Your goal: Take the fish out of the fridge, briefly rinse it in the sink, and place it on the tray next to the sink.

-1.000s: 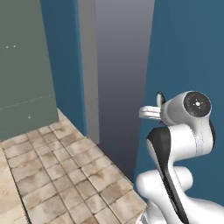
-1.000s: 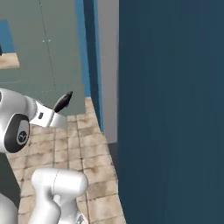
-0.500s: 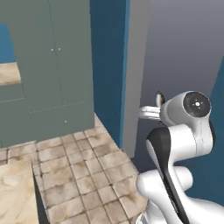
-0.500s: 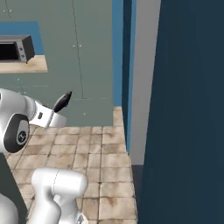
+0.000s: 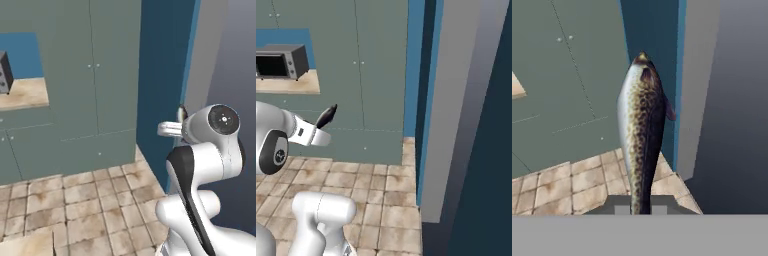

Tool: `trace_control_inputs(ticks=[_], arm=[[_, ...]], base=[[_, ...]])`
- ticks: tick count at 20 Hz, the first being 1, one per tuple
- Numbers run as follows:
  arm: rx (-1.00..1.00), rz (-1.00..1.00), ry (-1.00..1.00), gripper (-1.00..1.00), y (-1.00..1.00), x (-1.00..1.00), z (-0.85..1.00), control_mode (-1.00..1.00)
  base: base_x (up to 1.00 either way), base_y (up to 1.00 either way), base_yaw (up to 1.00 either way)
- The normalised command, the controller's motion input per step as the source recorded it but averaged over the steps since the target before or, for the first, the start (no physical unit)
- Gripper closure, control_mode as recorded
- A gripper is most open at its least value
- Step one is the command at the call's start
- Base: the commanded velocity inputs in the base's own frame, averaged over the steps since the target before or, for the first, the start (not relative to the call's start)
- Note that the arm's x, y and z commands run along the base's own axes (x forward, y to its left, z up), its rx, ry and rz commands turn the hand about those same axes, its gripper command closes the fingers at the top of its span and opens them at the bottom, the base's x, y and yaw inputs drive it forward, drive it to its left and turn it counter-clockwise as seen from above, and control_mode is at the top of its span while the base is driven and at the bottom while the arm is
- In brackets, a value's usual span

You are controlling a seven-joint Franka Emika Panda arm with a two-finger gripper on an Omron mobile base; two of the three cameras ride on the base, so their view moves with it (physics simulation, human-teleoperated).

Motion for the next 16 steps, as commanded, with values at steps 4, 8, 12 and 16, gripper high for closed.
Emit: trace_control_inputs(ticks=[4,8,12,16], arm=[[0.00,0.00,0.00,1.00,0.00,0.00,0.00,1.00],[0.00,0.00,0.00,1.00,0.00,0.00,0.00,1.00],[0.00,0.00,0.00,1.00,0.00,0.00,0.00,1.00],[0.00,0.00,0.00,1.00,0.00,0.00,0.00,1.00]], base=[[1.00,0.05,0.23],[1.00,0.19,0.22],[1.00,0.66,0.17],[1.00,0.95,0.11]])
